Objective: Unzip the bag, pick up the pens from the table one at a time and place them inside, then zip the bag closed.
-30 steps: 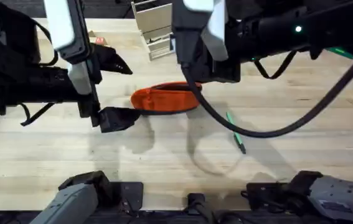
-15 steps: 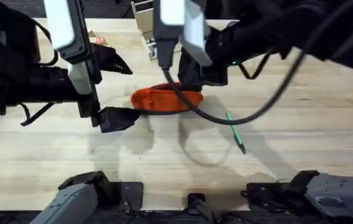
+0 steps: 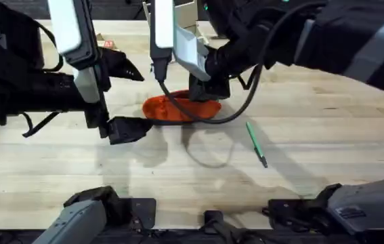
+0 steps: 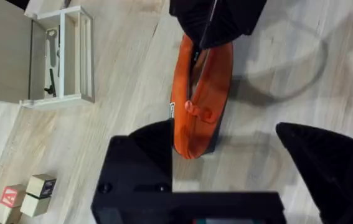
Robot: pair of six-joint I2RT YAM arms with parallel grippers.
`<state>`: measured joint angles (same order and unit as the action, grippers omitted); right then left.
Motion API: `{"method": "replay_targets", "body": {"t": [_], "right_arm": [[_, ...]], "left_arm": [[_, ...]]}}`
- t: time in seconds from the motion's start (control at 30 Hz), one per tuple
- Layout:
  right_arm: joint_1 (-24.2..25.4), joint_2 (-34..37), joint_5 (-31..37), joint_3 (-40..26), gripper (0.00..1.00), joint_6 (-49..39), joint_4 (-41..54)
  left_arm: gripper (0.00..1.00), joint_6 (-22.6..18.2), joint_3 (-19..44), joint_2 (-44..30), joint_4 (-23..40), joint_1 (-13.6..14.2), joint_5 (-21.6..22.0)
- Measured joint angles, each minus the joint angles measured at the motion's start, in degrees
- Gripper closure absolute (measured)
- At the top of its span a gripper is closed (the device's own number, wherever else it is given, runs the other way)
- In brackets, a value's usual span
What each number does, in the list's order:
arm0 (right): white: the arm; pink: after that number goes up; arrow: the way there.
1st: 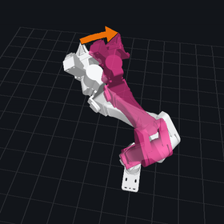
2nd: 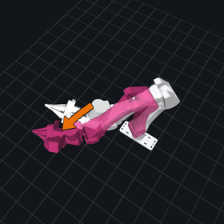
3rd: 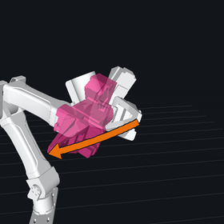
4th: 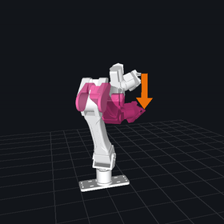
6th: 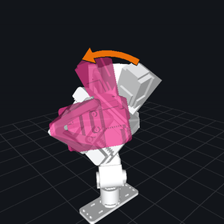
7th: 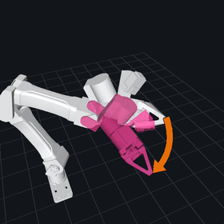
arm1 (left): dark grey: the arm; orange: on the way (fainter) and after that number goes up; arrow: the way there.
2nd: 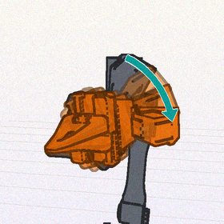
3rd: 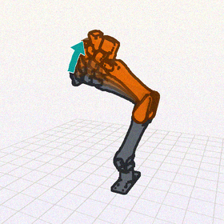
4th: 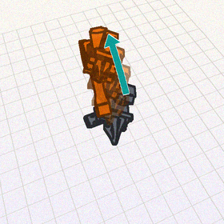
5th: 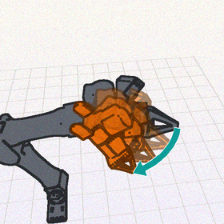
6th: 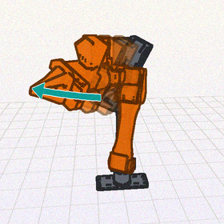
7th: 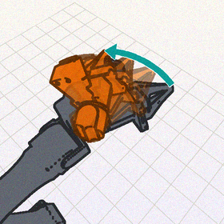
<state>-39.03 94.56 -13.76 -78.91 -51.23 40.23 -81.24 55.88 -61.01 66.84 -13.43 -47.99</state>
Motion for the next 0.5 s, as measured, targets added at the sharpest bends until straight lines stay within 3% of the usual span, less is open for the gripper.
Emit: {"method": "replay_targets", "body": {"t": [0.5], "right_arm": [[1.2,3.1,0.0,0.0,0.971,0.3,-1.4]], "left_arm": [[0.008,0.0,0.0,0.0,0.0,0.0,0.0]]}}
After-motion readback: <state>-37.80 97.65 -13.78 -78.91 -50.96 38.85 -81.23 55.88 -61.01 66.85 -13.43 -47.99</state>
